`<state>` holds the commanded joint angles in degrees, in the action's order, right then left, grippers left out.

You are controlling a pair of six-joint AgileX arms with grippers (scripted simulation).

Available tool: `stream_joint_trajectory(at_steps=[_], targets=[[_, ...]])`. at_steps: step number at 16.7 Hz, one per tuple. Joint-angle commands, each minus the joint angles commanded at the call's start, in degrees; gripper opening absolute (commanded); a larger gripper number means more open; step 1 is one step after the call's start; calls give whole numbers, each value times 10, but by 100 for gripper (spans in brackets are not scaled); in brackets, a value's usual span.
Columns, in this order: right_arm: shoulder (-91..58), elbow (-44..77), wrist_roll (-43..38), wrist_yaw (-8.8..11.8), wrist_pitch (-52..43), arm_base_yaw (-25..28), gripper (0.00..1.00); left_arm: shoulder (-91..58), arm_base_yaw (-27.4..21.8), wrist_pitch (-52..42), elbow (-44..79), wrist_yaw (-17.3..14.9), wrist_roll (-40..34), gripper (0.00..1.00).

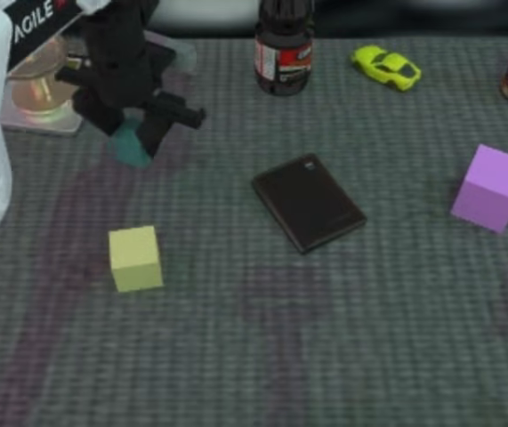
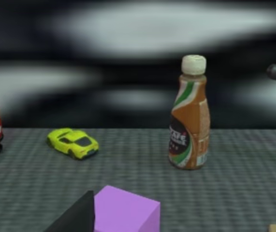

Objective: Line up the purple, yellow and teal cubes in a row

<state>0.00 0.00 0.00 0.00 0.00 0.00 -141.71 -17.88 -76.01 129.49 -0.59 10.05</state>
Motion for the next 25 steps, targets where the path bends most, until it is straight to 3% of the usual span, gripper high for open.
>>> stream_joint_trajectory(at_steps=[4, 11, 15, 18, 25], targets=[[0, 0, 0, 0, 0, 0, 100, 5, -69, -4, -1, 5, -107, 0], [0, 0, 0, 0, 0, 0, 100, 26, -254, -15, -39, 12, -458, 0], [0, 0, 0, 0, 0, 0, 100, 50, -344, -11, -61, 16, -603, 0], [0, 0, 0, 0, 0, 0, 100, 65, -377, -5, -70, 20, -649, 0], [0, 0, 0, 0, 0, 0, 100, 64, -377, 5, -78, 20, -650, 0]])
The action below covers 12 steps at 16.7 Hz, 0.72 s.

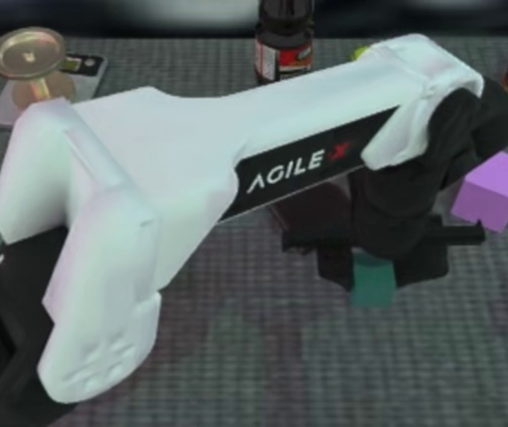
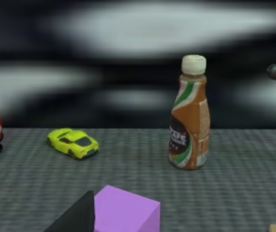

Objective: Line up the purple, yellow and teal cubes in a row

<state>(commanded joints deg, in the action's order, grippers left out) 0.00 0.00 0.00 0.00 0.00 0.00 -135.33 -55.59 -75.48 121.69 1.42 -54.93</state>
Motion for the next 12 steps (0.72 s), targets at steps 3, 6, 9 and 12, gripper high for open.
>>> stream_joint_trajectory(at_steps=[3, 6, 9, 12], targets=[[0, 0, 0, 0, 0, 0, 100, -6, 1, 53, -45, 1, 0, 0], [0, 0, 0, 0, 0, 0, 100, -14, 1, 115, -97, 0, 0, 0], [0, 0, 0, 0, 0, 0, 100, -18, 0, 134, -115, 0, 0, 0], [0, 0, 0, 0, 0, 0, 100, -18, 0, 134, -115, 0, 0, 0]])
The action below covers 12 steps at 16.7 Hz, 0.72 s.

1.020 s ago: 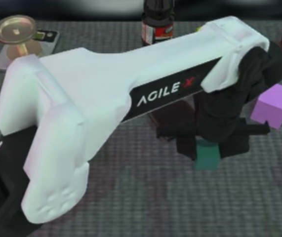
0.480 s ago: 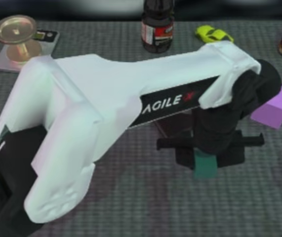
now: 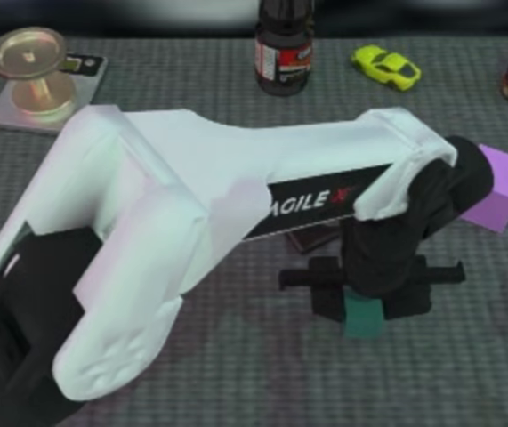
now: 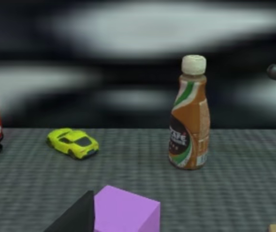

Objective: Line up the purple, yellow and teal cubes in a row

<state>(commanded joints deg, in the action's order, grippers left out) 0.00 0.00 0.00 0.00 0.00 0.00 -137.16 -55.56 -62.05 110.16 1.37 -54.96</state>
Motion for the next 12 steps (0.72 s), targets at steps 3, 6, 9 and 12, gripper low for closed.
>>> stream_joint_trajectory(at_steps=[3, 6, 9, 12], targets=[[0, 0, 0, 0, 0, 0, 100, 0, 0, 0, 0, 0, 0, 23], [0, 0, 0, 0, 0, 0, 100, 0, 0, 0, 0, 0, 0, 45], [0, 0, 0, 0, 0, 0, 100, 0, 0, 0, 0, 0, 0, 68], [0, 0, 0, 0, 0, 0, 100, 0, 0, 0, 0, 0, 0, 90]])
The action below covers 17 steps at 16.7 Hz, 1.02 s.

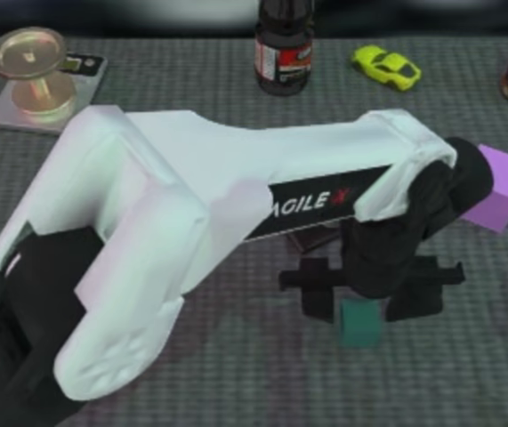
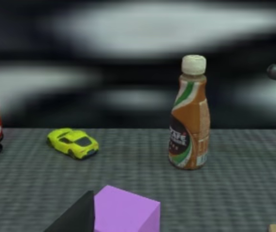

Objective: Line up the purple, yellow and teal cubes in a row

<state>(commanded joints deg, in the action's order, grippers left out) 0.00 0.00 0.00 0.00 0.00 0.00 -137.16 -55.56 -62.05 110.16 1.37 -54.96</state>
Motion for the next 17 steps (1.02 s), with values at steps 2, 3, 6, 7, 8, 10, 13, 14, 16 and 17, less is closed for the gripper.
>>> stream_joint_trajectory(at_steps=[2, 3, 6, 7, 8, 10, 13, 14, 16, 17], targets=[[0, 0, 0, 0, 0, 0, 100, 0, 0, 0, 0, 0, 0, 100], [0, 0, 0, 0, 0, 0, 100, 0, 0, 0, 0, 0, 0, 100], [0, 0, 0, 0, 0, 0, 100, 0, 0, 0, 0, 0, 0, 100], [0, 0, 0, 0, 0, 0, 100, 0, 0, 0, 0, 0, 0, 100], [0, 0, 0, 0, 0, 0, 100, 0, 0, 0, 0, 0, 0, 100], [0, 0, 0, 0, 0, 0, 100, 0, 0, 0, 0, 0, 0, 100], [0, 0, 0, 0, 0, 0, 100, 3, 0, -24, 23, 1, -1, 100], [0, 0, 0, 0, 0, 0, 100, 6, 2, -43, 39, 2, -2, 100], [0, 0, 0, 0, 0, 0, 100, 13, 4, -90, 73, 2, -3, 100], [0, 0, 0, 0, 0, 0, 100, 17, 6, -111, 89, 1, -4, 100]])
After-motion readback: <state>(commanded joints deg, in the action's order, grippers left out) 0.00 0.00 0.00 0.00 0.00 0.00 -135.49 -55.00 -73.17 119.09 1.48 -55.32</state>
